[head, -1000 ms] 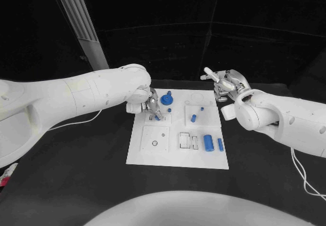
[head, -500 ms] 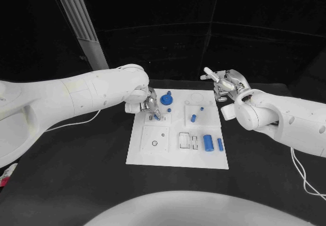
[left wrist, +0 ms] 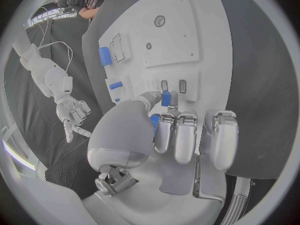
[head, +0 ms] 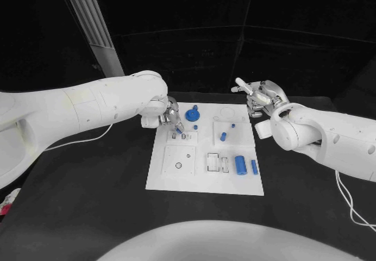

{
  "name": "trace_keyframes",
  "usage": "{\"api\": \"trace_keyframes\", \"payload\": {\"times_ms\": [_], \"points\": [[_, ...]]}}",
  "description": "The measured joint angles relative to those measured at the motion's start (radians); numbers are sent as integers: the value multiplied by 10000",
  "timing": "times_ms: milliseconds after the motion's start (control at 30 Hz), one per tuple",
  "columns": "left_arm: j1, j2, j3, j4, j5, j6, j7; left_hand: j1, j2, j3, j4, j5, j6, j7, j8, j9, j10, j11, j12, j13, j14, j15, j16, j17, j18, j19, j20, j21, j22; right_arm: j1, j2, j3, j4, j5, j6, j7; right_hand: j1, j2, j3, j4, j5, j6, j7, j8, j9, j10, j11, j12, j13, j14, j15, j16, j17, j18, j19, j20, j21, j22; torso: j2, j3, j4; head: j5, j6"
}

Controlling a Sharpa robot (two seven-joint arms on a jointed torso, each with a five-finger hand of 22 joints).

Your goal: Assemble the parts on the task board

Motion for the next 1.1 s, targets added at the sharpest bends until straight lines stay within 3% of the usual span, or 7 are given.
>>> {"api": "trace_keyframes", "payload": {"times_ms": [467, 1033, 1100], "points": [[39, 0, 1, 29, 97, 104, 178, -268, -3, 398, -152, -78, 2, 0, -37, -4, 0, 0, 0, 0, 0, 0, 0, 0, 0, 0, 0, 0, 0, -2, 13, 0, -17, 0, -15, -22, 0, 0, 0, 0, 0, 0, 0, 0, 0, 0, 0, 0, 0, 0, 0, 0, -1, 0, 0, 0, 0, 0, 3, 0, -11, 39, 0], [7, 157, 1, -1, 155, 314, -91, -640, 34, 719, 85, -116, 157, 21, -189, -100, 0, 0, 0, 0, 0, 0, 0, 0, 0, 0, 0, 0, 0, -4, 28, 0, -22, 0, -28, -32, 0, 0, 0, 0, 0, 0, 0, 0, 0, 0, 0, 0, 0, 0, 0, 0, -2, 0, 0, 0, 0, 0, 4, 6, -11, 62, 0], [2, 160, 1, -1, 158, 335, -129, -696, -17, 775, 139, -294, 210, 37, -230, -123, 0, 0, 0, 0, 0, 0, 0, 0, 0, 0, 0, 0, 0, -4, 29, 0, -22, 0, -29, -33, 0, 0, 0, 0, 0, 0, 0, 0, 0, 0, 0, 0, 0, 0, 0, 0, -2, 0, 0, 0, 0, 0, 3, 6, -11, 63, 0]]}}
